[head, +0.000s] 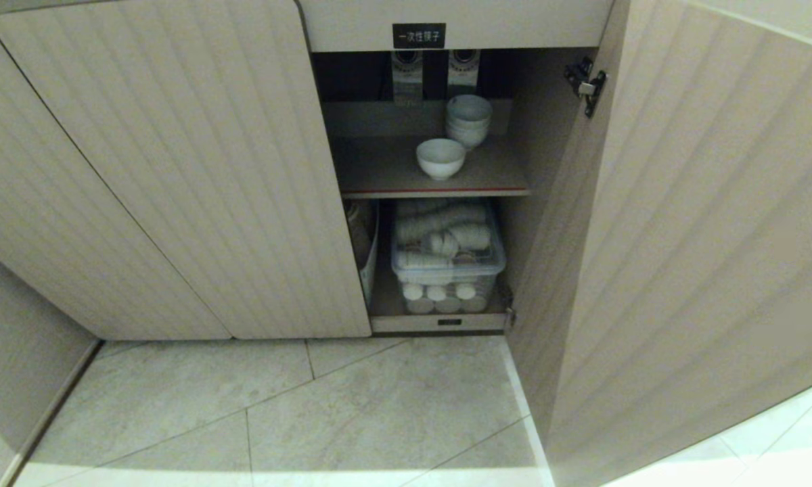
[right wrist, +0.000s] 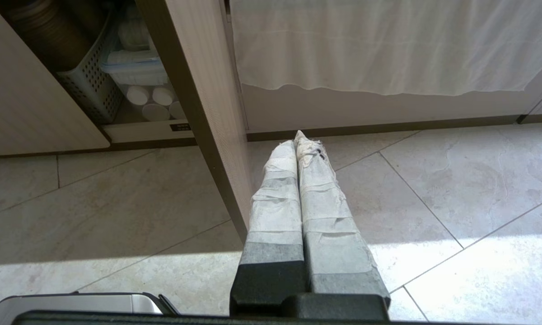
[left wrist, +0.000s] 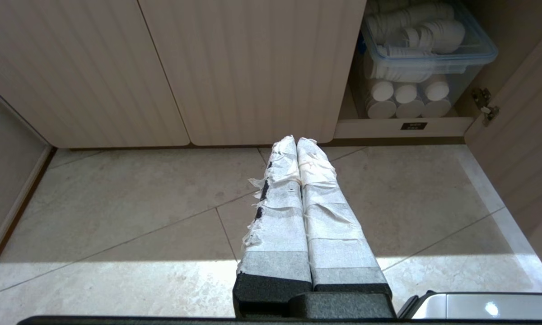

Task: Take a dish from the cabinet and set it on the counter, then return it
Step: Take the bowl from the cabinet

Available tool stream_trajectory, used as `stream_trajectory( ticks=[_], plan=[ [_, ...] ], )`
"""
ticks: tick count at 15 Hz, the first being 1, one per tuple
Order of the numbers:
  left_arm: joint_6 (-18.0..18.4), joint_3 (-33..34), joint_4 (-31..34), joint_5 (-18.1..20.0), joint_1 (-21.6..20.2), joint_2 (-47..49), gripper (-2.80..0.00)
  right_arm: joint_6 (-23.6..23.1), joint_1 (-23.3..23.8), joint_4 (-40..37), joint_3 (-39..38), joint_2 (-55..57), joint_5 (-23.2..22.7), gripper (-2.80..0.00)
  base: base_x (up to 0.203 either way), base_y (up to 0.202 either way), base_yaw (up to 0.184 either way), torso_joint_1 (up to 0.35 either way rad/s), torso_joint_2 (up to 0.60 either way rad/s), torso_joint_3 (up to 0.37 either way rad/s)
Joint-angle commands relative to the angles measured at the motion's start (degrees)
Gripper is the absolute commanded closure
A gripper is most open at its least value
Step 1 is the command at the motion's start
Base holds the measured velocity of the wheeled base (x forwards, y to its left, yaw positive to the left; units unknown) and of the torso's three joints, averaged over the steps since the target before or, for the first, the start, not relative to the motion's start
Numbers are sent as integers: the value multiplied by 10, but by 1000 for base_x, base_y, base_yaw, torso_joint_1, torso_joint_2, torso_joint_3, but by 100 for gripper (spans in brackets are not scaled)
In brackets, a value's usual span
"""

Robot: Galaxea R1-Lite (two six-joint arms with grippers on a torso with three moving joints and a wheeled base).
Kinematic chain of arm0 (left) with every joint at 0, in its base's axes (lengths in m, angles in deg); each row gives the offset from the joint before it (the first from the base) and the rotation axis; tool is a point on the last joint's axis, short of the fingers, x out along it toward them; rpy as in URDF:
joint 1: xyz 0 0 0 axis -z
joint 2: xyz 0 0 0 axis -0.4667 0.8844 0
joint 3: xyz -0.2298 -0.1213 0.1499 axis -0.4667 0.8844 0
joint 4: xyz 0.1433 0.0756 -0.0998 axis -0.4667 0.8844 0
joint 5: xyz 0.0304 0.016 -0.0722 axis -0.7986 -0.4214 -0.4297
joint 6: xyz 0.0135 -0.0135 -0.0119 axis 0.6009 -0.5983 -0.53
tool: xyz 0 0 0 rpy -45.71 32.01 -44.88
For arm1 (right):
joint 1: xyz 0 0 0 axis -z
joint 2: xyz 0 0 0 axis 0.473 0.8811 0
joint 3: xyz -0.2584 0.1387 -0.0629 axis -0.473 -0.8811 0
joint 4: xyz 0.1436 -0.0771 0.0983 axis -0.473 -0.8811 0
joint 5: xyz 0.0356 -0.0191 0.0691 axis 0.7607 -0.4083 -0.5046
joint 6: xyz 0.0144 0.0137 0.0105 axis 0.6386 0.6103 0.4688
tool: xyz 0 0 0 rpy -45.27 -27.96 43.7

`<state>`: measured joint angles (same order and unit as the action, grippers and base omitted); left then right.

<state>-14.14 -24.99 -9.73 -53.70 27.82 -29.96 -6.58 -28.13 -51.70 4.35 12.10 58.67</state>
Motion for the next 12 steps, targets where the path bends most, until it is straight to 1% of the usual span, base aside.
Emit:
stream_trajectory(
  ticks=[1,12],
  plan=[
    [0,0,0,0,0,0,0,0,0,0,0,0,0,0,0,0,0,0,0,0],
    [0,0,0,0,0,0,0,0,0,1,0,0,0,0,0,0,0,0,0,0]
  ],
)
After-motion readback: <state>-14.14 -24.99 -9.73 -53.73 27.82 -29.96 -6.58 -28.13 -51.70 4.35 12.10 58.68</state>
